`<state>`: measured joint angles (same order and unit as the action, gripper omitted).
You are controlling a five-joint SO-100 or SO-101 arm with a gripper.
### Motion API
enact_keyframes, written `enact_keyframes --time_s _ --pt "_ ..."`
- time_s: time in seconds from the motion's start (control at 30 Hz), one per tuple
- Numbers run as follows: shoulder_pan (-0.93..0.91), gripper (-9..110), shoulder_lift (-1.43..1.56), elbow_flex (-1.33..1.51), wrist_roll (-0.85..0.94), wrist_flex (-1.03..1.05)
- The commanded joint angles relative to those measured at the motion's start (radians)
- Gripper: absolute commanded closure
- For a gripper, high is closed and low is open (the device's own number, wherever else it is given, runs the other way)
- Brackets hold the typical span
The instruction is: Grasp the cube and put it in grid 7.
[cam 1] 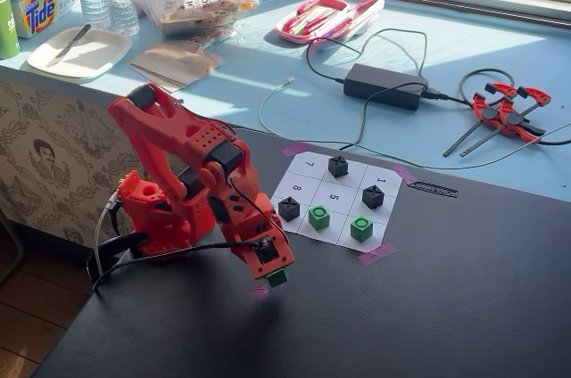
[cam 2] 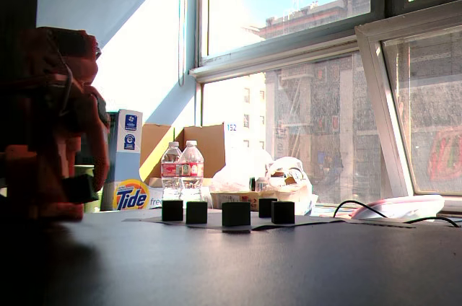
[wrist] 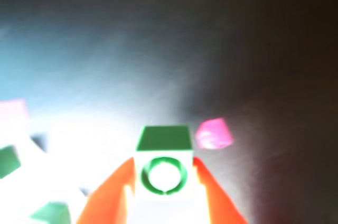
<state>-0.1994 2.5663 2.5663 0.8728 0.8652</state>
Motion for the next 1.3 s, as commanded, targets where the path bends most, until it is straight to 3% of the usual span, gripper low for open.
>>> enact_keyframes --time_s 0.0,0.17,0.43,0.83,1.27 --pt "0.238 101 0.193 -0.077 -0.002 0.055" --pt "0.578 101 0.241 -0.253 -0.026 0.077" --pt "0.881 101 -0.124 -0.495 0.115 0.129" --pt "1.118 101 -0.604 -0.568 0.232 -0.118" --pt "1.226 101 -0.807 -0.617 0.233 -0.204"
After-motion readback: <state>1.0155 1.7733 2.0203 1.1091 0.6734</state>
